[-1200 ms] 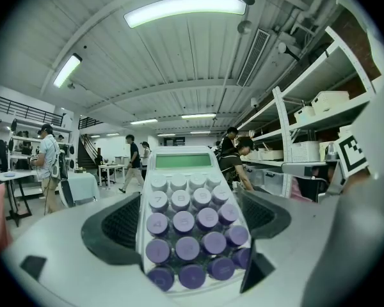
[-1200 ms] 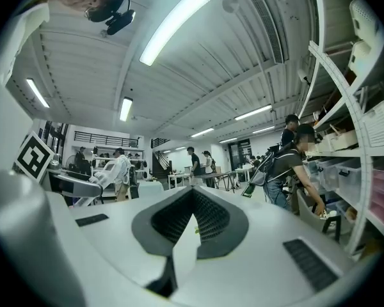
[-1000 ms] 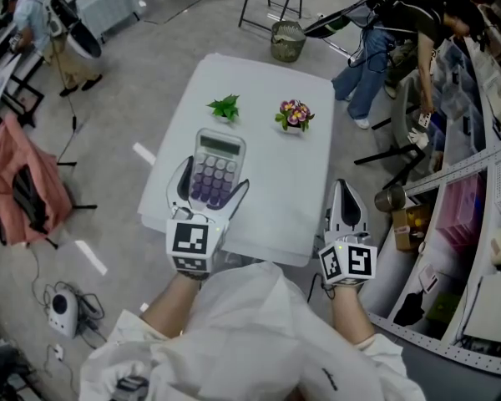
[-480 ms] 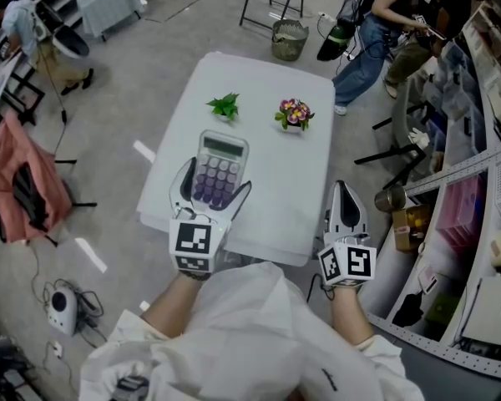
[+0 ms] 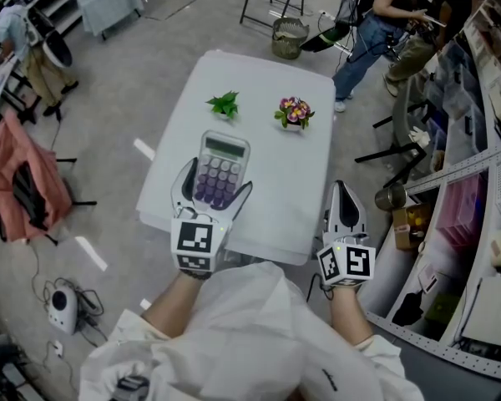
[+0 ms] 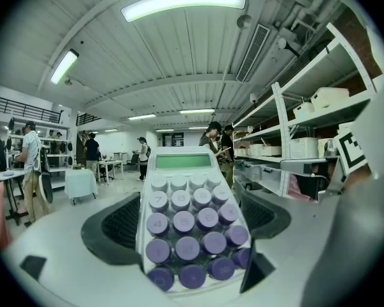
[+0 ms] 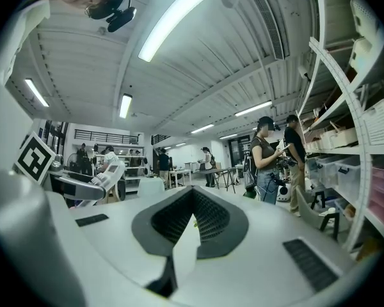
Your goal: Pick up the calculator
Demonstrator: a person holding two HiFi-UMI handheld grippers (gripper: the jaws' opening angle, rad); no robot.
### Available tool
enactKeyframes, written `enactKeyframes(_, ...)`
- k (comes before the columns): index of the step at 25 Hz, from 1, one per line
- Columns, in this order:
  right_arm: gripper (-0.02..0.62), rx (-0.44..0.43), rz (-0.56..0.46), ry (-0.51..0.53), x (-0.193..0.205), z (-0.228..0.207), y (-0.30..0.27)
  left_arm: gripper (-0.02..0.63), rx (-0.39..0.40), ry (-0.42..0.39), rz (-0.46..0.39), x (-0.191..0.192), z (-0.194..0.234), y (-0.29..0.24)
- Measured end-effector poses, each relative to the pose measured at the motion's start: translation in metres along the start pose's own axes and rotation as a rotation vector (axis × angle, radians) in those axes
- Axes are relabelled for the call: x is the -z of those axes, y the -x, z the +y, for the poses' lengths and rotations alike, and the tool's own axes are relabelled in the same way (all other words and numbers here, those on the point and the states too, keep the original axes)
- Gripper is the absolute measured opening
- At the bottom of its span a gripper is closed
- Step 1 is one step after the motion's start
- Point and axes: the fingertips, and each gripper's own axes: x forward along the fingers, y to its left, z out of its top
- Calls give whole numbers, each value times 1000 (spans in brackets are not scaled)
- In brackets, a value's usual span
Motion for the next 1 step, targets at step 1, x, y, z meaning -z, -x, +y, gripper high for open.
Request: enactKeyframes(1, 17, 1, 1, 0, 1, 0, -1, 494, 0, -1, 1, 1, 0, -1)
